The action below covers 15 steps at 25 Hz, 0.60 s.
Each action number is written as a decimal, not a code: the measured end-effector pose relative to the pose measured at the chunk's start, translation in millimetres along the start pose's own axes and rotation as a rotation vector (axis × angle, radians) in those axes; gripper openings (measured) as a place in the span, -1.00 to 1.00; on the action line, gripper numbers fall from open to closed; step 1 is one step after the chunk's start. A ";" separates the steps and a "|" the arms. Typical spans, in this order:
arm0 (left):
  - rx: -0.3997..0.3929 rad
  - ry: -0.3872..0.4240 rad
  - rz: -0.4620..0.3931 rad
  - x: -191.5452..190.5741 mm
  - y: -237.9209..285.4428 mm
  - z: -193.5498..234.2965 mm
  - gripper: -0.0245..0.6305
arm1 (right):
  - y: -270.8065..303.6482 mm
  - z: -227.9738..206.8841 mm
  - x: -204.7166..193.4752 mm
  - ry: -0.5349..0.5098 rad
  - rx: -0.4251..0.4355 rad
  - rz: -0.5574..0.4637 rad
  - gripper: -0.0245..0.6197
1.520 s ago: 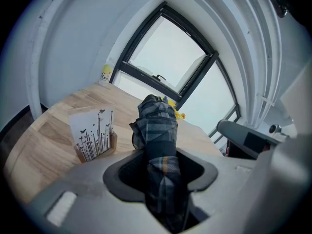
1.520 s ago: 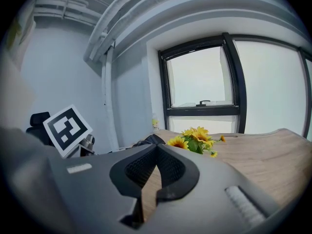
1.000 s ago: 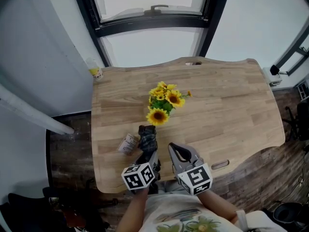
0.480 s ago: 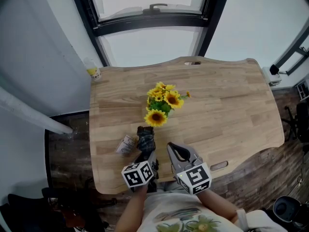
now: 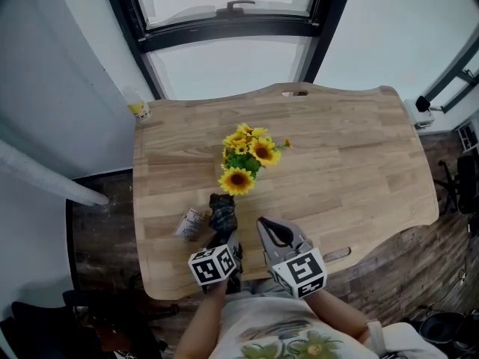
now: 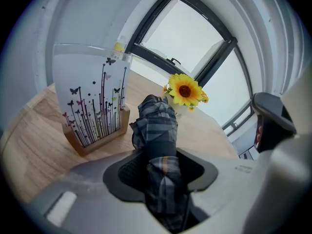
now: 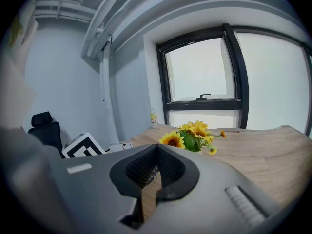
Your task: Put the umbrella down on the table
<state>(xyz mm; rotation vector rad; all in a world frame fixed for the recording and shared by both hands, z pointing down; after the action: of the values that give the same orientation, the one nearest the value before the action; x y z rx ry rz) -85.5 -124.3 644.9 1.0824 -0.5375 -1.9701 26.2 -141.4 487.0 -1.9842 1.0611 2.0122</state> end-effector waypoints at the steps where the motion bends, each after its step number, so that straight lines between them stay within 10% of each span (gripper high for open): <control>1: 0.003 -0.003 0.002 -0.9 1.8 1.1 -0.34 | 0.2 -0.9 -0.5 0.001 -0.001 0.002 -0.92; 15: 0.036 -0.026 0.005 -6.1 11.2 11.8 -0.34 | -0.1 1.0 -5.2 -0.001 0.005 0.023 -0.92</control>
<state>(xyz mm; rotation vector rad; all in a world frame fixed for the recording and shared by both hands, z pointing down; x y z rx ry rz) -88.6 -126.0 661.9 1.0783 -0.5908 -1.9795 26.1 -138.7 491.6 -1.9772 1.0924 2.0203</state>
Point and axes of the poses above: the fingertips, and each gripper's own axes: y forward along the fingers, z to its left, x out of its top, the point moved 3 cm from there along -y, backward along the fingers, and after that the axes turned 2 degrees about -x, right-handed, at the moved point
